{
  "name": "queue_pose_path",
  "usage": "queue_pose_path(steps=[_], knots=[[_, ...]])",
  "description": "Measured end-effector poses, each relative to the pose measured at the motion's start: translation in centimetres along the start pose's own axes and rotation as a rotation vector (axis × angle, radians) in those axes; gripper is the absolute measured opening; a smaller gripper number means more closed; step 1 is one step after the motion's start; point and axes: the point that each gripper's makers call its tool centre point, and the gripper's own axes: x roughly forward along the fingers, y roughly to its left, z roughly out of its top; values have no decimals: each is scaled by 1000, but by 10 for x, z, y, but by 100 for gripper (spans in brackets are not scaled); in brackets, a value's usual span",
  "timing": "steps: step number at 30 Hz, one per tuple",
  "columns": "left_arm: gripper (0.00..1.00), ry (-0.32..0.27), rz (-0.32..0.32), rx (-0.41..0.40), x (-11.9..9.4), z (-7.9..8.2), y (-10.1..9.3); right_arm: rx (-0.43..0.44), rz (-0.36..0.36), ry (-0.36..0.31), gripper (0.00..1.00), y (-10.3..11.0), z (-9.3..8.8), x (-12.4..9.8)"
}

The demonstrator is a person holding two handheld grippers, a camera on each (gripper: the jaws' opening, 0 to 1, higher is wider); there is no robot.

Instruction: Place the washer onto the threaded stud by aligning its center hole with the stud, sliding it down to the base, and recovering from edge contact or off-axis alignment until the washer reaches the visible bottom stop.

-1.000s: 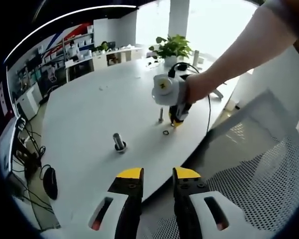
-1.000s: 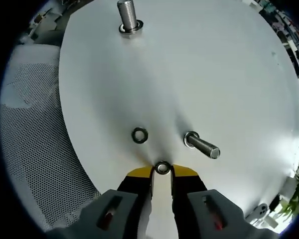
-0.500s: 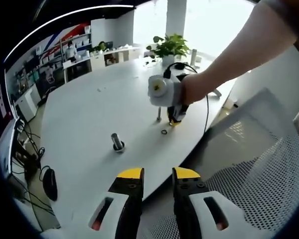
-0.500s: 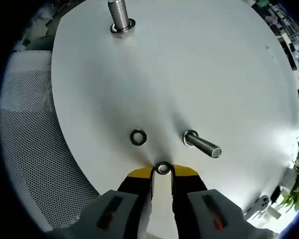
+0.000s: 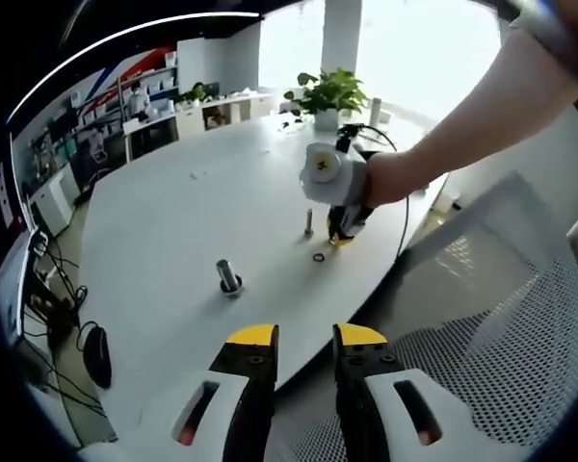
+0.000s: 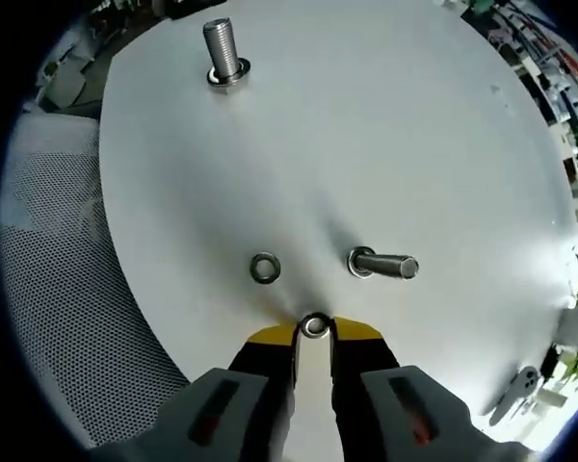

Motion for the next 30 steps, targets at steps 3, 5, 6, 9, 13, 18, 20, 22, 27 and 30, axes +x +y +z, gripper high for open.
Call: queue_pose_path(steps=[3, 5, 6, 9, 13, 18, 20, 22, 27, 30], knots=[[20, 4, 0, 4, 0, -1, 0, 27, -1, -27, 14, -1, 0, 1], [20, -3, 1, 5, 0, 1, 0, 34, 6, -42, 15, 0, 1, 0], [20, -2, 1, 5, 0, 1, 0, 33, 14, -52, 15, -1, 2, 1], [20, 5, 3, 10, 0, -1, 0, 46, 39, -60, 15, 0, 3, -1], [20, 0, 17, 6, -1, 0, 3, 130, 56, -91, 14, 0, 4, 0], [20, 6, 10, 14, 0, 0, 2, 170, 85, -113, 14, 5, 5, -3], [20, 6, 9, 4, 0, 0, 3, 152, 86, -110, 14, 5, 5, -3], [20, 2, 8, 3, 0, 0, 2, 150, 87, -117, 14, 4, 6, -5], [20, -4, 13, 2, 0, 2, 4, 163, 86, -144, 14, 1, 9, -11], [20, -3, 12, 5, 0, 1, 3, 176, 81, -161, 14, -2, 11, -17]])
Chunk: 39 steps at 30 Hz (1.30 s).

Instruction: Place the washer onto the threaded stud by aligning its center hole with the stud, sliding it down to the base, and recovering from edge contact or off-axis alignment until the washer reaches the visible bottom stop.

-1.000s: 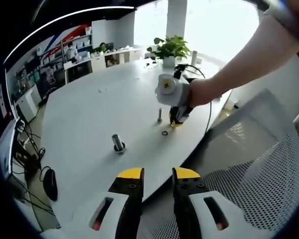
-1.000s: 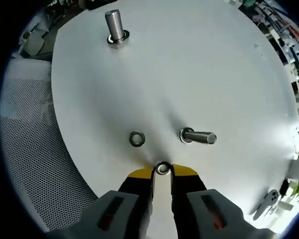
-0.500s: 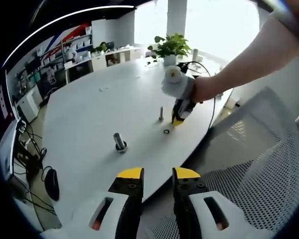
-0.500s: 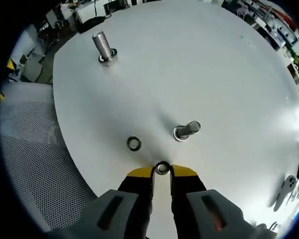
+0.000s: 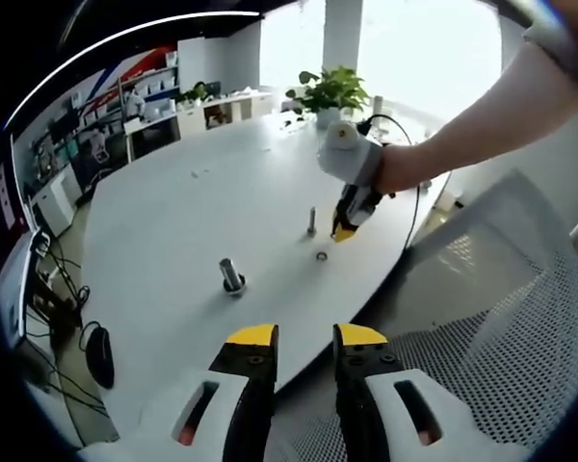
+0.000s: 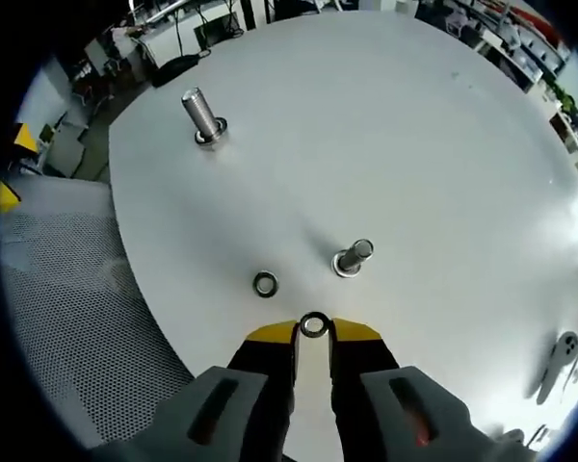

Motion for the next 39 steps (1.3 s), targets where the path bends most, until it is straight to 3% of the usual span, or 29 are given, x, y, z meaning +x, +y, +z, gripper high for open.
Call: queue_pose_path(steps=[6, 27, 39], knots=[[21, -2, 3, 2, 0, 1, 0, -26, -13, -7, 14, 0, 1, -10], [20, 13, -16, 9, 2, -2, -3, -45, -50, -157, 14, -8, 46, -45], [20, 25, -9, 4, 2, -4, -2, -96, -73, -145, 14, -17, 50, -40]])
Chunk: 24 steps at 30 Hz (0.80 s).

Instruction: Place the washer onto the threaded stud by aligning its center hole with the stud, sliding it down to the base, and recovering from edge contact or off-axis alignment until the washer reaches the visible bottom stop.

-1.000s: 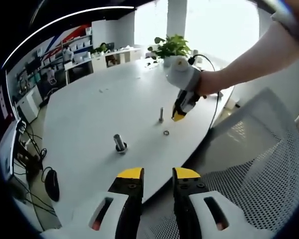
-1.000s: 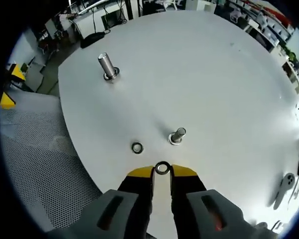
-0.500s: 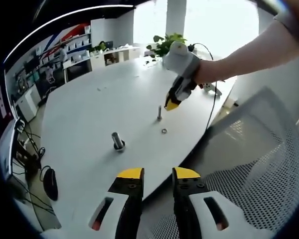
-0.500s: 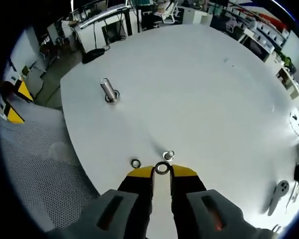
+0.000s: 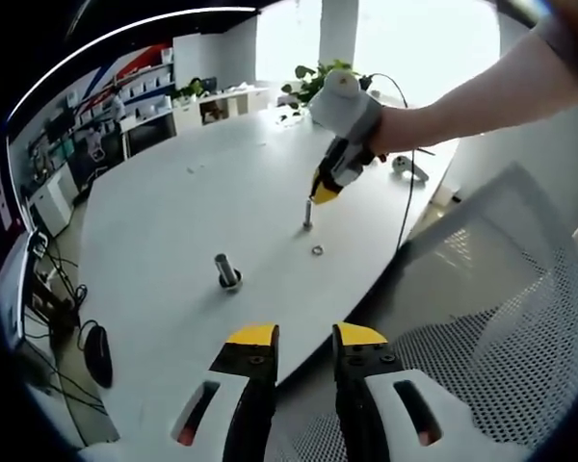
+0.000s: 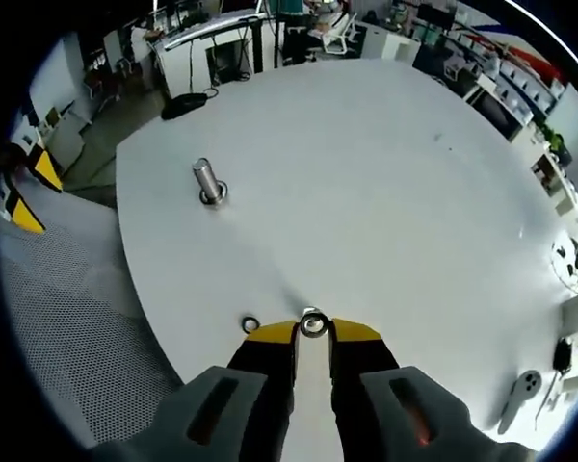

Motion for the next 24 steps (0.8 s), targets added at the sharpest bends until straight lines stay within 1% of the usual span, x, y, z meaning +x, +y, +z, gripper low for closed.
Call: queue_pose_path(steps=[2, 5, 7, 9, 12, 18, 21, 24], knots=[[20, 12, 1, 4, 1, -2, 0, -7, 0, -2, 14, 0, 1, 0], [20, 11, 7, 3, 1, -2, 1, -32, 0, 5, 14, -1, 2, 2], [20, 9, 6, -1, 0, -1, 1, -26, 5, 13, 14, -3, 2, 5], [20, 22, 3, 3, 1, -4, 0, -24, 8, 19, 14, -2, 2, 7], [20, 20, 5, 5, 1, -3, 1, -37, 11, 31, 14, -2, 0, 11], [20, 27, 15, -4, 1, -5, 3, -52, 21, 33, 15, -2, 1, 14], [20, 28, 14, -6, 2, -5, 3, -57, 33, 54, 15, -1, -2, 19], [20, 36, 12, -4, 2, -6, 2, -75, 34, 59, 15, 0, -2, 19]])
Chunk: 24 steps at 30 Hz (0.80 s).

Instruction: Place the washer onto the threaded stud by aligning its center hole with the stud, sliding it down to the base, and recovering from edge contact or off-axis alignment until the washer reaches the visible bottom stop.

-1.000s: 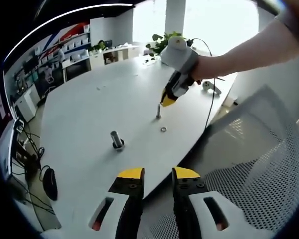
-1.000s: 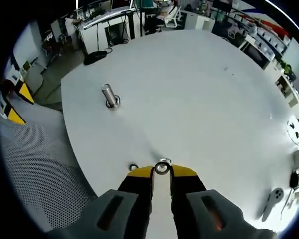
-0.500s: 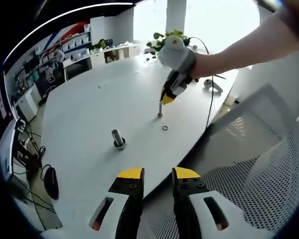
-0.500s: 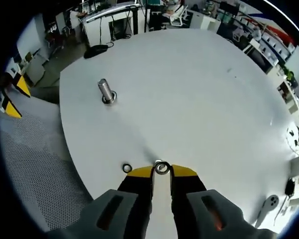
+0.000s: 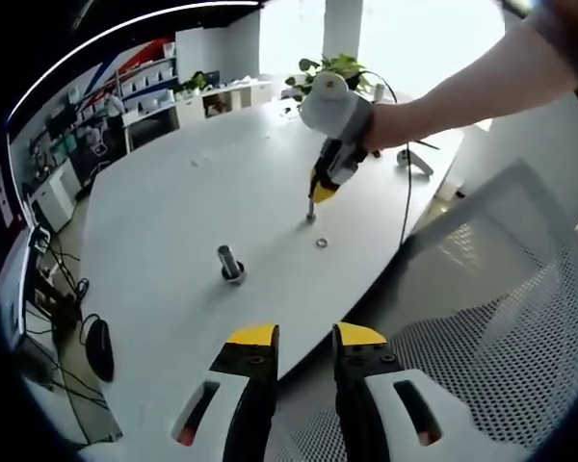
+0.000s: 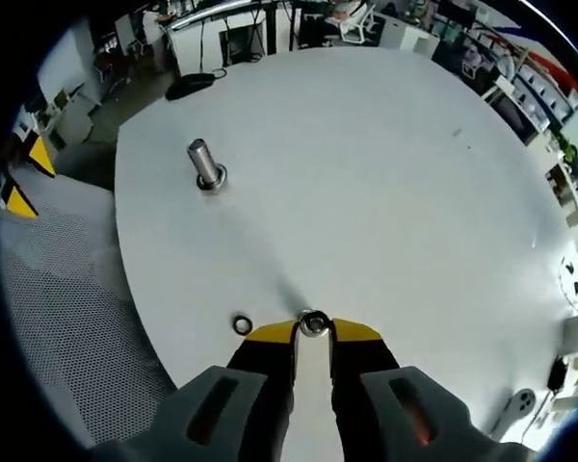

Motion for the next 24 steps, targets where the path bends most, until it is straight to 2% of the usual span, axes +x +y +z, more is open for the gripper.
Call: queue_pose_path(steps=[21, 24], knots=[[20, 16, 38, -13, 0, -4, 6, -39, 35, 125, 15, -1, -17, 37], [20, 19, 42, -15, 0, -4, 7, -53, 28, 124, 15, -2, -16, 38]])
